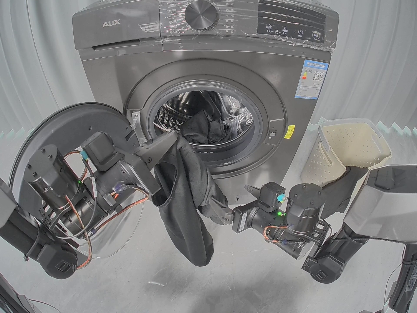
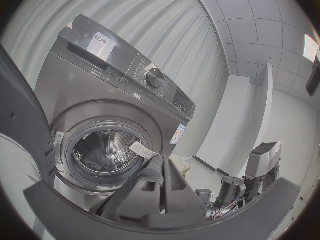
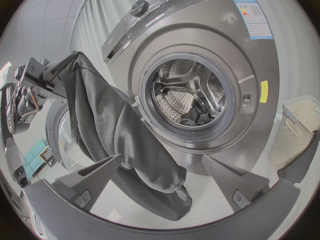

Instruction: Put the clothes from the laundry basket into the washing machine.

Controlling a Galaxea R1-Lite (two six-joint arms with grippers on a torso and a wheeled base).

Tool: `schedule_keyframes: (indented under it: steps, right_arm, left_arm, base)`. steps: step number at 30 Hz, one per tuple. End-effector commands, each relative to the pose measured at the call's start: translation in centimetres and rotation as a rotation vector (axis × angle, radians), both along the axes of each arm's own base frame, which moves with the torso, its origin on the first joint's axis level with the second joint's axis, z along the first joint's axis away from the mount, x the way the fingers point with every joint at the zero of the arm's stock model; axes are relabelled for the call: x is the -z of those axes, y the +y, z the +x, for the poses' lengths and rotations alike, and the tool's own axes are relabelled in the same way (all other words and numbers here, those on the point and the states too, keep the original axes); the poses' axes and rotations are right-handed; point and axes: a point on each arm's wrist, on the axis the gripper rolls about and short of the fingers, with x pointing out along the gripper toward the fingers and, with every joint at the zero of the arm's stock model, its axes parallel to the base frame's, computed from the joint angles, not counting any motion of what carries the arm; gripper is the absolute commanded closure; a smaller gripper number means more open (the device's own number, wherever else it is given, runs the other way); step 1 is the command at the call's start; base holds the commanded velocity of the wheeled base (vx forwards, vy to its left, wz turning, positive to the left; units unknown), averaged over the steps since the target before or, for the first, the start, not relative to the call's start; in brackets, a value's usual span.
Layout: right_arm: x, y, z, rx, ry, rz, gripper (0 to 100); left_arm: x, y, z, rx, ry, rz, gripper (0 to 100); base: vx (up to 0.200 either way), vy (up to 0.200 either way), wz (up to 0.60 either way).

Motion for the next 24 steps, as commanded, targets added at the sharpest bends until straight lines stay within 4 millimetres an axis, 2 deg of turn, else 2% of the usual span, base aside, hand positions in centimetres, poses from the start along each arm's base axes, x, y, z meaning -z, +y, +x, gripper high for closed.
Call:
schedule_keyframes:
  steps: [1,7,8,19,24]
  right_arm:
    - [-0.2,0.6,0.0,-0.025,-0.013,0.013,0]
    - [-0.2,1.0,0.2,-0.041,-0.021,0.015,0]
    - [-0.5,1.4,0.8,-0.04,-0.044,0.025,0]
    - [-0.6,2.8,2.2,-0.044,-0.083,0.059,0]
    - [-0.4,3.7,1.7,-0.07,-0.087,0.064,0]
  left_arm:
    - [0.0,-0.1,0.0,0.003,0.002,0.001,100]
    - [0.1,-0.1,-0.1,0.004,0.003,0.002,100]
    - [0.1,-0.1,-0.1,0.005,0.003,0.004,100]
    - [0.3,-0.1,-0.2,0.008,0.01,0.008,100]
    - [0.5,-0.2,0.0,0.006,0.015,0.013,100]
  base:
    - [0.0,0.0,0.0]
    - [0.0,0.0,0.0]
    - [0.0,0.0,0.0]
    - [0.0,0.0,0.0]
    - [0.0,0.0,0.0]
